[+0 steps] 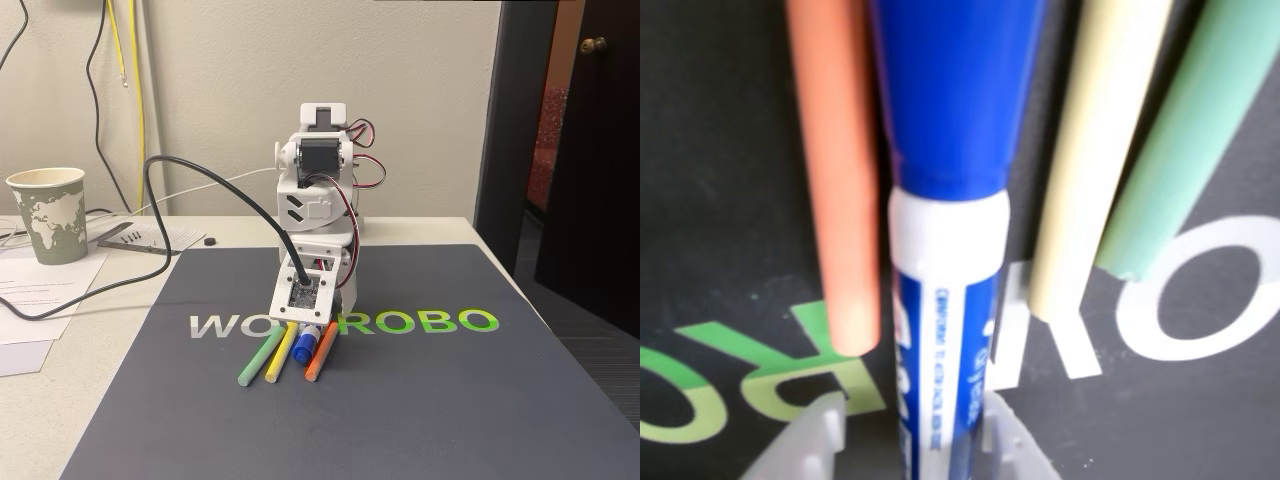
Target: Pick up the blue marker.
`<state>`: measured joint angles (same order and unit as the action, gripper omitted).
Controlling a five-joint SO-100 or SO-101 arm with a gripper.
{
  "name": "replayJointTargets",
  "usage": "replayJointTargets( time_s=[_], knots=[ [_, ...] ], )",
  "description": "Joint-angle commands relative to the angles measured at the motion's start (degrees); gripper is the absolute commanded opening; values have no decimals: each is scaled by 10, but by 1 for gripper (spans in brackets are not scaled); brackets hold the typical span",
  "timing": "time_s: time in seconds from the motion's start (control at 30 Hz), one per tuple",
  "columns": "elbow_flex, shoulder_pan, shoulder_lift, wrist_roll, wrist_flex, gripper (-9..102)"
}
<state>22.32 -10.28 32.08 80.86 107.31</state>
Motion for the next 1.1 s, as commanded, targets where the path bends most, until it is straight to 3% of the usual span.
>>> replayJointTargets(
  time_s=[0.0,0.1,0.23,1.07],
  knots=[
    [1,0,28,-1,100,17],
    [2,1,29,0,100,14],
    [2,0,32,0,100,0],
    [-24,4,44,4,100,0]
  ],
)
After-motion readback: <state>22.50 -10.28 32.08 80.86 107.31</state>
